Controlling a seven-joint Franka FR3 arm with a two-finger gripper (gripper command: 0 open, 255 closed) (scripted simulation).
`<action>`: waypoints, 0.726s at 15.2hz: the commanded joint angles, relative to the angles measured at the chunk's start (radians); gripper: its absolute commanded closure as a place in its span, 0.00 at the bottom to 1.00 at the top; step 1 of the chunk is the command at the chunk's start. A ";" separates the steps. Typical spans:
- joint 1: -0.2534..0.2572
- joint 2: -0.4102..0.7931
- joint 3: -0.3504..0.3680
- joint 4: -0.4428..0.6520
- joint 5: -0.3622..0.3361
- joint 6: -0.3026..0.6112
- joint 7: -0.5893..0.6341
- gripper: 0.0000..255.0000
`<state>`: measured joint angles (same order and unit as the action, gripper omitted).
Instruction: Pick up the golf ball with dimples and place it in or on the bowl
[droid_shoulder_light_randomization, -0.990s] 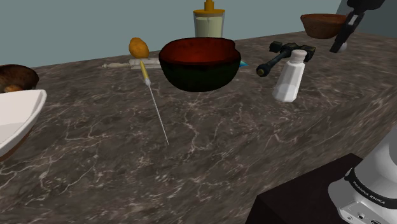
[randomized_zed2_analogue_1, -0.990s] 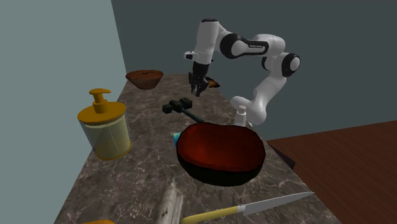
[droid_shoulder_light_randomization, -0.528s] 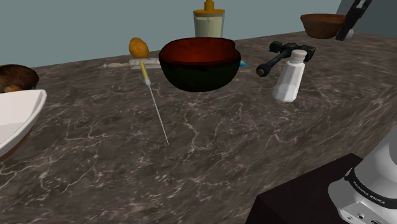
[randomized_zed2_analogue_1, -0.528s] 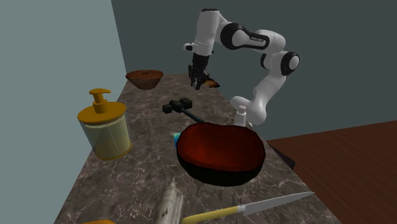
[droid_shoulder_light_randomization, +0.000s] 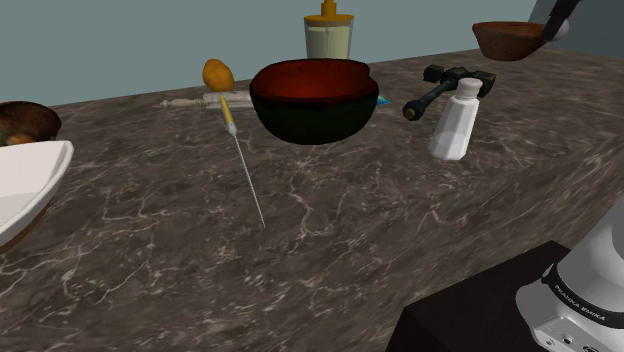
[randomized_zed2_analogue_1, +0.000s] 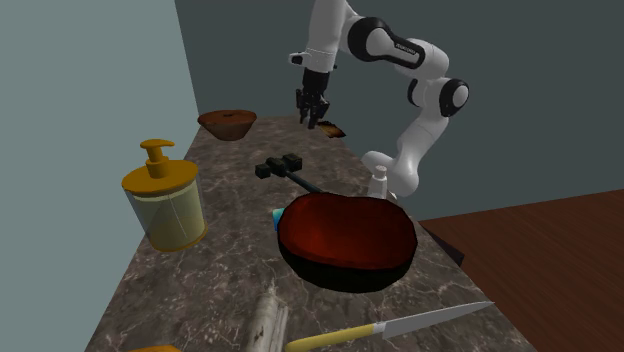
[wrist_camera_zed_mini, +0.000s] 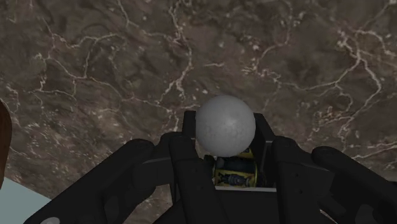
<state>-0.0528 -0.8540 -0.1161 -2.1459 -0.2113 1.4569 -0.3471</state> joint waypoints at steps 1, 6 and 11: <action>0.001 0.018 0.002 0.041 0.002 -0.023 -0.004 1.00; 0.002 0.059 0.006 0.138 0.006 -0.079 -0.013 1.00; 0.006 0.095 0.029 0.206 0.021 -0.114 0.004 1.00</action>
<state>-0.0489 -0.7642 -0.0986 -1.9446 -0.1975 1.3445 -0.3558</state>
